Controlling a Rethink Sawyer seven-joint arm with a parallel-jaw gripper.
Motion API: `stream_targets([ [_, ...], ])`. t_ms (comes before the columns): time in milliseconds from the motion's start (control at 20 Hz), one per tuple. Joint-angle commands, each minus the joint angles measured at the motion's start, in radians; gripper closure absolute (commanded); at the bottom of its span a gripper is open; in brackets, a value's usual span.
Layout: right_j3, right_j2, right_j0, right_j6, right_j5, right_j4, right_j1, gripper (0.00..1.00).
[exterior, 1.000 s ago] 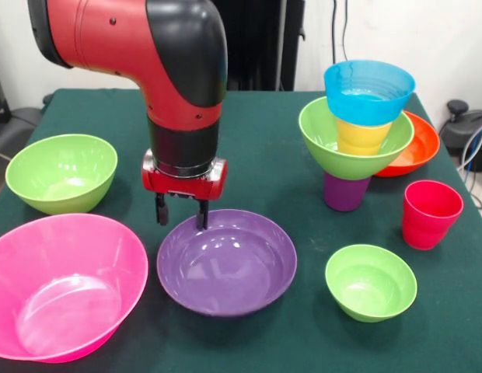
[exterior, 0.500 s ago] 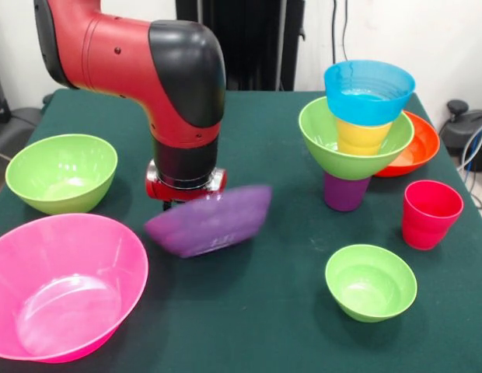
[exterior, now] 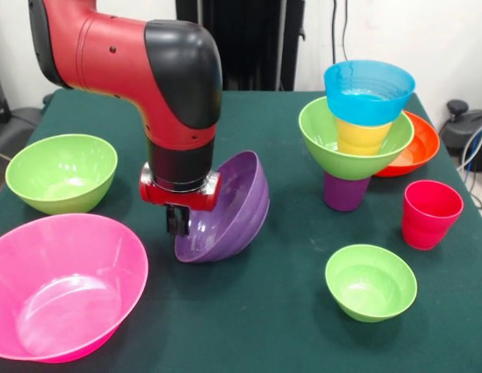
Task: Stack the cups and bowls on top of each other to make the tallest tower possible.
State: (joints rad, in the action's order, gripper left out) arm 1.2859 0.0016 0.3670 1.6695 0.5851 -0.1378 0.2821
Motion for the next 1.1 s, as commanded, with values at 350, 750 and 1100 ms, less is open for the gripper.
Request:
stream_targets([
  [350,-0.013,0.057,-0.016,-0.03,0.047,-0.057,0.028,1.0],
  [750,0.003,0.061,-0.019,-0.036,0.071,-0.054,0.056,0.0],
  [1100,0.008,0.086,-0.005,-0.04,0.045,-0.048,0.053,0.0],
])
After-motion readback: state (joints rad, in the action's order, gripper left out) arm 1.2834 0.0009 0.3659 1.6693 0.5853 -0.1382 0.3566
